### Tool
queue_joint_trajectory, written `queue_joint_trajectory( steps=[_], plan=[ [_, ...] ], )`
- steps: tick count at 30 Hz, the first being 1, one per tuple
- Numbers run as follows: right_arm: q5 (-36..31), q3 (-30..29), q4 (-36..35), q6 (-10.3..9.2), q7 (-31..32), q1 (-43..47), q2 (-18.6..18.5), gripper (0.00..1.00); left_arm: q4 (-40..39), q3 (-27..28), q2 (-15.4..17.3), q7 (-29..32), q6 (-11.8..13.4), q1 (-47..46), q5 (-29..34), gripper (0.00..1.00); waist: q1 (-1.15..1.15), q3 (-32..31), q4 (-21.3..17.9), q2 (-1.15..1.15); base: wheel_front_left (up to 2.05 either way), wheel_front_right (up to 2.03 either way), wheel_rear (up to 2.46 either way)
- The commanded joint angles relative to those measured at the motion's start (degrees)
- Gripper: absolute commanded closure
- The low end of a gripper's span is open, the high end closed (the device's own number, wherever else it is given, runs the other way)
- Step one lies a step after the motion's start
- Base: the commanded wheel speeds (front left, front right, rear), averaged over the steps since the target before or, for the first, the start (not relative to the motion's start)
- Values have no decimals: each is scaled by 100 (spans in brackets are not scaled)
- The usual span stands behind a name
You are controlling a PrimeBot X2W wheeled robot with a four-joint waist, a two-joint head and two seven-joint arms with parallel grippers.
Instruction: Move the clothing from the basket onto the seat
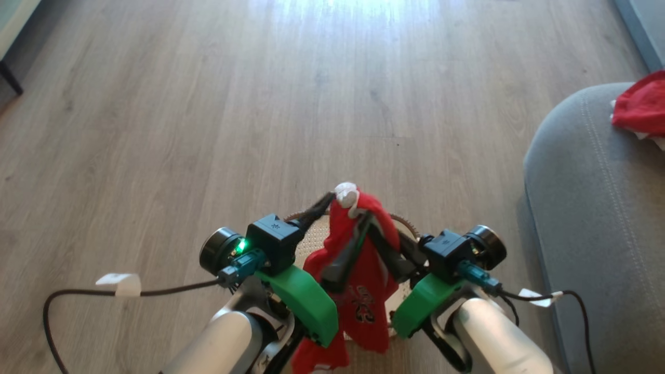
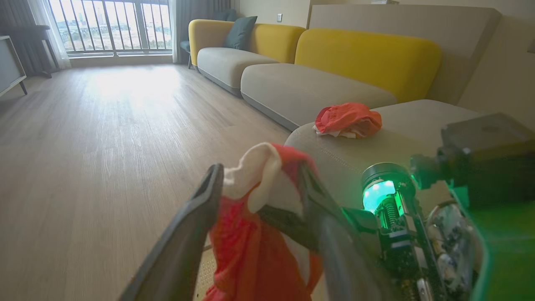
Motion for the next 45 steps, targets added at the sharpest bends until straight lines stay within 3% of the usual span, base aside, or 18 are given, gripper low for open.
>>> queue_joint_trajectory(
  steps=[1,11,20,28,36,45],
  plan=[
    [47,10,-198,-2,-38,-191,15,100,-127,253,59,-64,36,-253,60,0,0,20,-63,0,0,0,0],
    [3,-545,-476,-2,0,-179,-262,100,254,239,53,-447,-66,-141,4,0,0,143,-771,0,0,0,0],
    [33,-1148,-1214,-2,264,-109,-568,100,539,-26,-123,-837,-148,-31,115,0,0,336,-1614,0,0,0,0],
    [95,-1604,-1798,-2,536,100,-801,100,709,-191,-246,-971,-219,-80,165,0,0,468,-2074,0,0,0,0],
    [236,-1969,-2289,-2,779,342,-886,100,819,-246,-252,-1041,-261,-223,223,0,0,650,-2249,0,0,0,0],
    [551,-2344,-2478,-2,963,371,-741,100,861,-331,-301,-1096,-343,-415,255,0,0,1025,-2069,0,0,0,0]
  ],
)
